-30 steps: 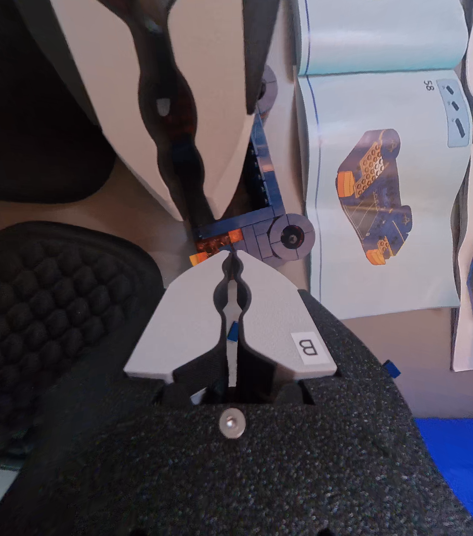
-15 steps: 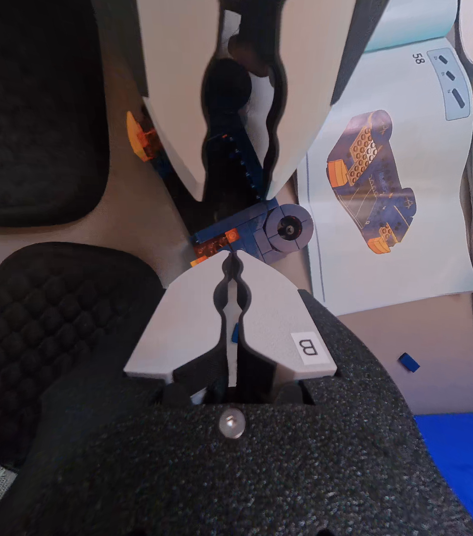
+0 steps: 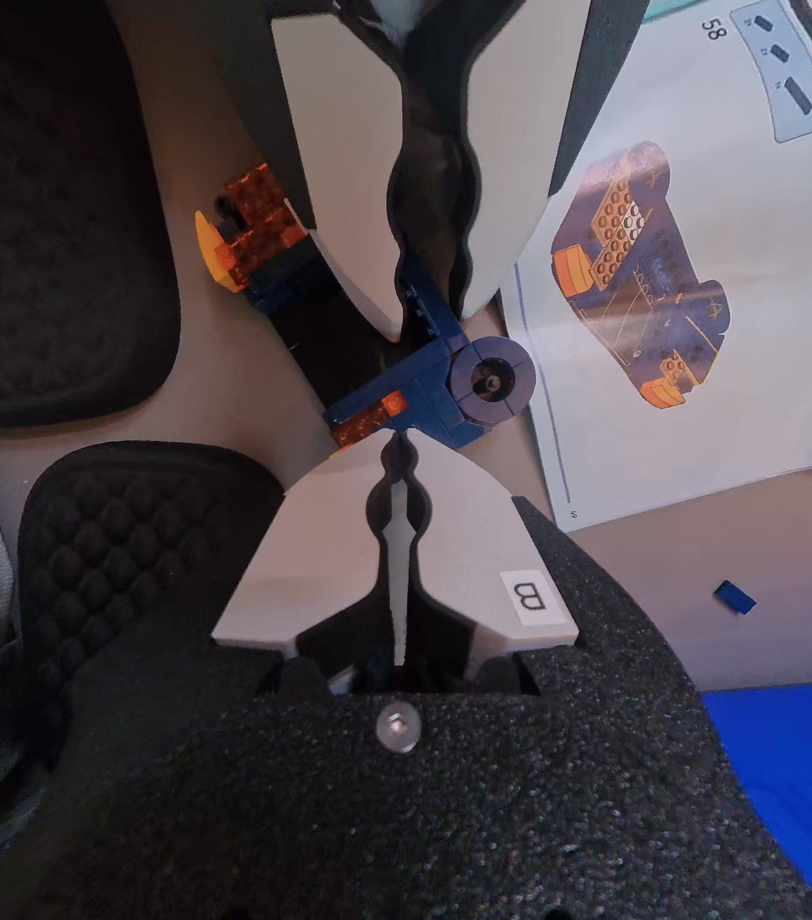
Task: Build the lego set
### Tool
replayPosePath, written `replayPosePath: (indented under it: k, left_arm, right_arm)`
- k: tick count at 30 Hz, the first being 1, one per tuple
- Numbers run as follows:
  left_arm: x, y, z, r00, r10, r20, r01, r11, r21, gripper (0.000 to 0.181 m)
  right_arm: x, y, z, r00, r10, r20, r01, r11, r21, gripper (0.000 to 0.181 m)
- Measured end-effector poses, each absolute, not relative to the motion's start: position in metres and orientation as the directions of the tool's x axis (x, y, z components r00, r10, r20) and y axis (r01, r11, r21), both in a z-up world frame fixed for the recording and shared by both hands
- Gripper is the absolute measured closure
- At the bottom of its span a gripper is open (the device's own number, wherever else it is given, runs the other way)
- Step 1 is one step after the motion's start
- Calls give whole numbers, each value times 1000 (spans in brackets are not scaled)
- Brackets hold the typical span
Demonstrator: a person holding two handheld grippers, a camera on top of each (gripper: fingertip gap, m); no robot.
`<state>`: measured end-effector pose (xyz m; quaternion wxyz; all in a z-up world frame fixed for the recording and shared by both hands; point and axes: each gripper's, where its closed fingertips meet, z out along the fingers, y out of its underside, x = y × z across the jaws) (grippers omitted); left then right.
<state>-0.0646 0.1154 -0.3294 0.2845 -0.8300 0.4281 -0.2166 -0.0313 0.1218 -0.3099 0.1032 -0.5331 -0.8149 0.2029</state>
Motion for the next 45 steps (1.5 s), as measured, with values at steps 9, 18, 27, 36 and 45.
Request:
replayPosePath:
  k: [9,18,27,36,45]
  left_arm:
    - [-64,116,-330,535,-838,105,-587,-458,-668,161]
    - [-64,115,-329,528,-842,114,-583,-457,-672,160]
    - [-63,116,-329,528,-841,118,-580,-459,-674,160]
    - [-63,116,-330,526,-845,93,-595,-444,-670,161]
    - [-61,115,-329,516,-849,111,-589,-446,-673,161]
  right_arm:
    - [-32,122,-311,-445,887,119,776,449,-443,181]
    - [-31,124,-308,-436,895,92,741,415,-527,181]
    - [-25,123,-300,-358,932,50,736,315,-599,181]
    - [-27,121,-310,-310,951,0,779,254,-573,181]
    - [41,166,-322,-108,994,-15,856,85,-510,158]
